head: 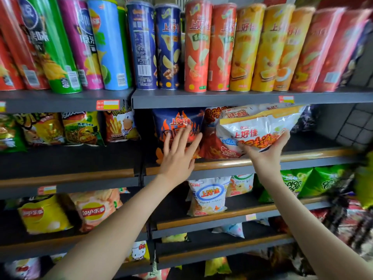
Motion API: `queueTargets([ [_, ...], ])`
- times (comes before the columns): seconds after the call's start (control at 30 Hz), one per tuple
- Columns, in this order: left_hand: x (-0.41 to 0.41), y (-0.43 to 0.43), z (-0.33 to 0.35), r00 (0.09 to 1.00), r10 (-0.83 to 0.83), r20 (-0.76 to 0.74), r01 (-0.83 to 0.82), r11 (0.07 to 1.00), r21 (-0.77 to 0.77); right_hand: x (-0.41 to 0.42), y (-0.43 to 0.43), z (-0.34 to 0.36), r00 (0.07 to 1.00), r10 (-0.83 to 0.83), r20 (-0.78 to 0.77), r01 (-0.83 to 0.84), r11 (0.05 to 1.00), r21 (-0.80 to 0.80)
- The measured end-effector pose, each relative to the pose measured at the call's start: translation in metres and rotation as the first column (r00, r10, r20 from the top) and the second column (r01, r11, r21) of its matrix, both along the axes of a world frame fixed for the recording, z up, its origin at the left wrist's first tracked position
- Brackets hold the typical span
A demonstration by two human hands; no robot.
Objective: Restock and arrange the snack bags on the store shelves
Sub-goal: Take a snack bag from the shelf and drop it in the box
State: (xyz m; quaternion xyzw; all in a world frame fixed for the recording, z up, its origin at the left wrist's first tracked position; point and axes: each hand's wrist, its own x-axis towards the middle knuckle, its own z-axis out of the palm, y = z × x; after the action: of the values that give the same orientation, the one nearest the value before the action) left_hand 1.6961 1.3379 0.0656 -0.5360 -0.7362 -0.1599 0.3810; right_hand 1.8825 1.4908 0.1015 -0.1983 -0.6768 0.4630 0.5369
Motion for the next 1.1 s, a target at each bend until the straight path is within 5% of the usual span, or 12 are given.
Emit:
queueTargets([
  [0.17,-0.022,-0.005,-0.011,0.984,0.177,-0.01,-0.177,0.981,-0.074,-0.028,0.014,-0.012,1.0,0.011,0.008,-0.012,1.0,0.024],
  [0.57,-0.05,-0.002,-0.018,0.981,0.175,-0.085,-0.18,0.982,-0.052,-0.039,0.037,-0.021,0.993,-0.049,-0.111,0.039,0.995,-0.089],
  [1.1,0.002,0.033,-0.013,0.993,0.113,-0.035,-0.11,0.99,0.088,-0.073,0.044,-0.026,0.991,0.062,0.12,-0.085,0.978,0.192],
])
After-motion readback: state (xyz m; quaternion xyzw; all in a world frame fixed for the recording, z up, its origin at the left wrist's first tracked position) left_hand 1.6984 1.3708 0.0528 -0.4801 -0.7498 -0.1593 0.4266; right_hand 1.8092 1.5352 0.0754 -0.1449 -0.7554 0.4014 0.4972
